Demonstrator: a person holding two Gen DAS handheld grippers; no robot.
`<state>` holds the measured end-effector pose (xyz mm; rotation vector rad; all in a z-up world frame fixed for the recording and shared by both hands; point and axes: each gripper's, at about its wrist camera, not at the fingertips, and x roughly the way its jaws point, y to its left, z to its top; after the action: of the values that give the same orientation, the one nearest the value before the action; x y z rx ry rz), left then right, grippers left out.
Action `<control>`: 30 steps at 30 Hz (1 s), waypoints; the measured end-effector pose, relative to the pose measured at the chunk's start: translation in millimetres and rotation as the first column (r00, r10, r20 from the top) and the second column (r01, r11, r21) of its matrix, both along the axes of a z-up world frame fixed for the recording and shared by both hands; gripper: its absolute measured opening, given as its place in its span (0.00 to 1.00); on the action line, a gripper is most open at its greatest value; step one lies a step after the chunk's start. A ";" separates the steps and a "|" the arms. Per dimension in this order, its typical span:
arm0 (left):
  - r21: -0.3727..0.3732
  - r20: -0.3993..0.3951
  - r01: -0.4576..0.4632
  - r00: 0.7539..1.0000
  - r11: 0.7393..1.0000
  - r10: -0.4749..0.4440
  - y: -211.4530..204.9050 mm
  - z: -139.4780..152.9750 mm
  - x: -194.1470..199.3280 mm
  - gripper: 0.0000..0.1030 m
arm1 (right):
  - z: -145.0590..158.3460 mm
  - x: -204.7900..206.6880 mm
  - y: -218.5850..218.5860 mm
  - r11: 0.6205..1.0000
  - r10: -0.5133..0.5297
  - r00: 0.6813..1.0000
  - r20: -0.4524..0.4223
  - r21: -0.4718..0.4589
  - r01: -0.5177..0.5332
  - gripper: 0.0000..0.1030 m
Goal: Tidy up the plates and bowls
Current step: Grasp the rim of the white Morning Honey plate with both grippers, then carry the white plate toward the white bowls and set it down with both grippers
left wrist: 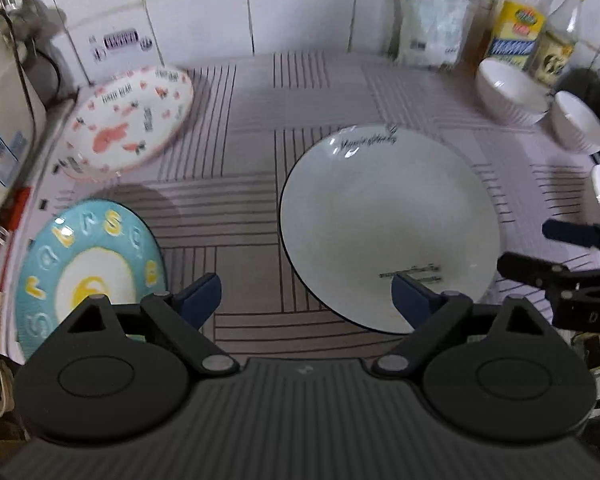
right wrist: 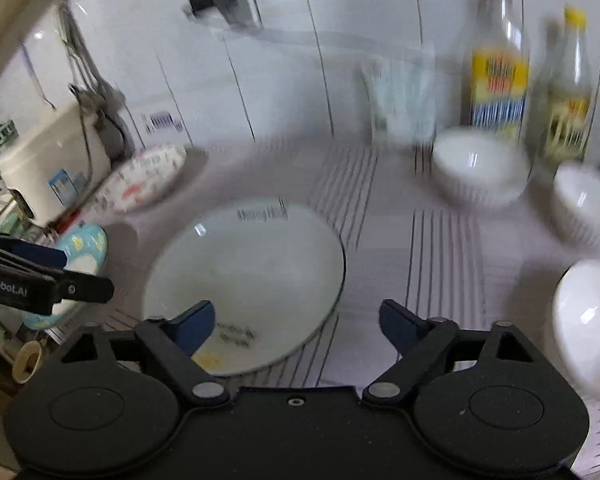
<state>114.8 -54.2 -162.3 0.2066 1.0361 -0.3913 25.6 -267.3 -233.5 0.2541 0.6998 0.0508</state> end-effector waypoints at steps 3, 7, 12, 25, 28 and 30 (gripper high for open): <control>0.004 -0.030 -0.001 1.000 1.000 0.002 -2.5 -21.5 10.6 0.90 | -24.5 11.9 -2.3 0.999 0.004 0.998 -0.055 0.039 -0.002 0.79; 0.011 -0.070 0.007 0.998 1.000 -0.006 -4.1 -41.2 19.5 0.81 | -39.2 20.5 -6.4 0.994 0.016 0.996 -0.082 0.106 -0.007 0.64; -0.028 -0.149 0.012 0.989 1.000 -0.016 -7.0 -51.3 29.6 0.44 | -51.4 33.5 -13.1 0.986 0.049 0.993 -0.108 0.161 -0.031 0.25; -0.057 -0.179 -0.053 0.983 0.997 0.042 -12.6 -54.2 33.0 0.31 | -62.5 39.1 -35.4 0.949 0.119 0.989 -0.086 0.304 -0.088 0.23; -0.043 -0.166 -0.050 0.985 0.998 0.043 -16.1 -52.7 28.7 0.31 | -60.1 41.6 -38.5 0.947 0.154 0.984 -0.092 0.298 -0.120 0.23; -0.041 -0.154 -0.046 0.987 0.998 0.039 -17.6 -49.9 27.3 0.31 | -59.0 44.4 -40.5 0.947 0.169 0.982 -0.088 0.291 -0.137 0.23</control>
<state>142.1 -71.8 -212.2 0.1155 1.1795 -0.3961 70.0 -307.7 -292.5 0.4808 0.8240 0.2898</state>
